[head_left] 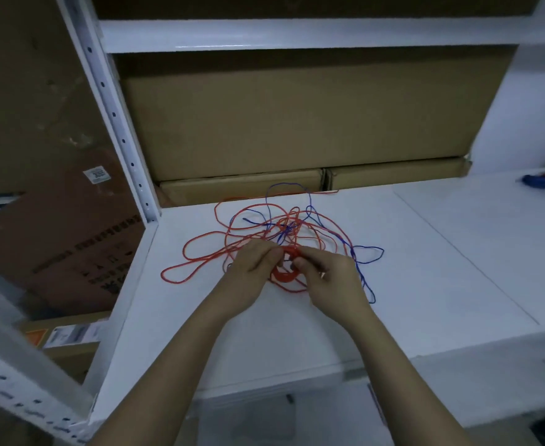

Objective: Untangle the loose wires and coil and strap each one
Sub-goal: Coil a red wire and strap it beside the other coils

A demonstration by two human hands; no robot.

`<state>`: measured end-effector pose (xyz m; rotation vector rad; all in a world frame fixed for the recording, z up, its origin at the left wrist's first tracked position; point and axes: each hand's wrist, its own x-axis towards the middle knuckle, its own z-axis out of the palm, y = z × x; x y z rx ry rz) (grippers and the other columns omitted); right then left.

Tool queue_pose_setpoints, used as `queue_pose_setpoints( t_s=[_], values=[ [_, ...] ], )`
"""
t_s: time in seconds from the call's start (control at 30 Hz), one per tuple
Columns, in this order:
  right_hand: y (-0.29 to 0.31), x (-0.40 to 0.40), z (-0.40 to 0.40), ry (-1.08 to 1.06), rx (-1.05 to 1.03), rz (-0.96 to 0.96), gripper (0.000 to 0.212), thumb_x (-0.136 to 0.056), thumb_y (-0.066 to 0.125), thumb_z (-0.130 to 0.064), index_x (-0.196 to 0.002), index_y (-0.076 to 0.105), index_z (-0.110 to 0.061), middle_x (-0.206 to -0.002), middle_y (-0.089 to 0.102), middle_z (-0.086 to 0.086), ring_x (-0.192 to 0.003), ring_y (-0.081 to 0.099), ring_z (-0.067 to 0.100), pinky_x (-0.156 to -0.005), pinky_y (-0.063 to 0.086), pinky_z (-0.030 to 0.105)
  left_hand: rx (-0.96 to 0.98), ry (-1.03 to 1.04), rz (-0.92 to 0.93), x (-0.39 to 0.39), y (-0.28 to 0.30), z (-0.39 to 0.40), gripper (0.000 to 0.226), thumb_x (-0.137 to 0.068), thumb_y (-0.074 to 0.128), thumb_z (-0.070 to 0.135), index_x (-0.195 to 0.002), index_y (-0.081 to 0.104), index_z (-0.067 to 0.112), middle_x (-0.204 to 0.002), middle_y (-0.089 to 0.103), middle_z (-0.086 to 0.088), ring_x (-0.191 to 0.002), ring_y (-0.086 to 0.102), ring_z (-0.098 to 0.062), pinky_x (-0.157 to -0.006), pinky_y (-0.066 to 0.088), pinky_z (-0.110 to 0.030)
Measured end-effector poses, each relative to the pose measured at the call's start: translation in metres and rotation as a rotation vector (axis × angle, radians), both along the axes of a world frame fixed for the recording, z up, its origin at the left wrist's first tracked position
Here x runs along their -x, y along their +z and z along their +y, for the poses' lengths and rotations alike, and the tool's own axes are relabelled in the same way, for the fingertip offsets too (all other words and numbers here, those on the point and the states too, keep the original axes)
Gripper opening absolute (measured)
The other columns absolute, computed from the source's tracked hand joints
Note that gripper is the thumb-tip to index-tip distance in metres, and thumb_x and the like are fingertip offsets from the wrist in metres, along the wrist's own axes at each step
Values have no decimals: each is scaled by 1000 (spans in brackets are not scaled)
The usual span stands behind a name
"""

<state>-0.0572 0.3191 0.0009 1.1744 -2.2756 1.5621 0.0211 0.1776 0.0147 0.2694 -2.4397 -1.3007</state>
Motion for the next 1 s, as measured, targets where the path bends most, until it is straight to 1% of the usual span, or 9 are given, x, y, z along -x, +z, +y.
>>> queue_pose_setpoints(
  t_s=[0.1,0.2,0.3,0.43,0.53,0.67,0.73,0.9,1.0],
  values=[
    [6,16,29,-42,21,-69,19,-91,59,-5,-105,72,-6,-84,69,-7,-80,59,-6,-70,41,0,119,-36,34,25,7,30,29,-103,35,28,-78,48,31,-84,47,9,-78,44,10,-67,33,-4],
    [13,38,69,-69,36,-116,20,-93,57,-4,-106,72,-6,-88,70,-10,-80,60,-11,-74,42,3,206,-94,44,56,11,68,26,-103,31,29,-89,50,19,-83,54,5,-77,50,1,-72,42,-19],
    [18,67,119,-112,-27,-113,21,-94,54,-5,-104,72,-9,-79,65,-20,-75,62,-5,-71,44,4,278,-163,1,93,15,115,20,-104,28,30,-100,45,20,-78,59,1,-67,54,-8,-61,43,-27],
    [15,111,187,-169,-61,-159,21,-96,53,-10,-102,73,-12,-75,65,-16,-73,61,-2,-67,43,4,434,-180,19,147,15,184,20,-104,28,30,-101,43,18,-72,56,-1,-65,56,-19,-57,44,-30],
    [10,149,248,-202,-61,-197,21,-97,53,-12,-105,72,-13,-79,66,-15,-76,62,-3,-70,44,3,389,-217,27,190,10,243,26,-103,30,34,-100,46,14,-74,59,-5,-66,57,-22,-61,46,-36],
    [3,190,316,-261,29,-224,22,-98,51,-14,-104,71,-20,-80,67,-18,-79,64,-5,-73,49,7,185,-236,127,240,-2,316,22,-103,35,32,-96,48,16,-67,53,11,-55,50,-7,-53,39,-19],
    [1,209,343,-299,67,-214,23,-98,49,-13,-104,68,-27,-80,67,-20,-80,65,-3,-78,52,12,112,-211,145,266,-5,350,20,-102,37,33,-92,47,19,-64,52,9,-53,49,-5,-51,38,-18],
    [-7,253,403,-380,-82,-87,32,-102,41,-14,-128,58,-19,-93,68,-6,-80,62,-1,-78,48,10,148,-256,128,327,-9,414,21,-102,35,35,-90,45,22,-66,56,8,-55,54,-2,-50,38,-15],
    [-7,287,437,-341,-169,-127,33,-103,35,-16,-131,53,-17,-105,68,2,-91,62,9,-86,51,25,188,-272,131,367,-12,446,21,-102,34,36,-91,45,21,-70,59,6,-59,56,-6,-51,38,-19]
  ],
)
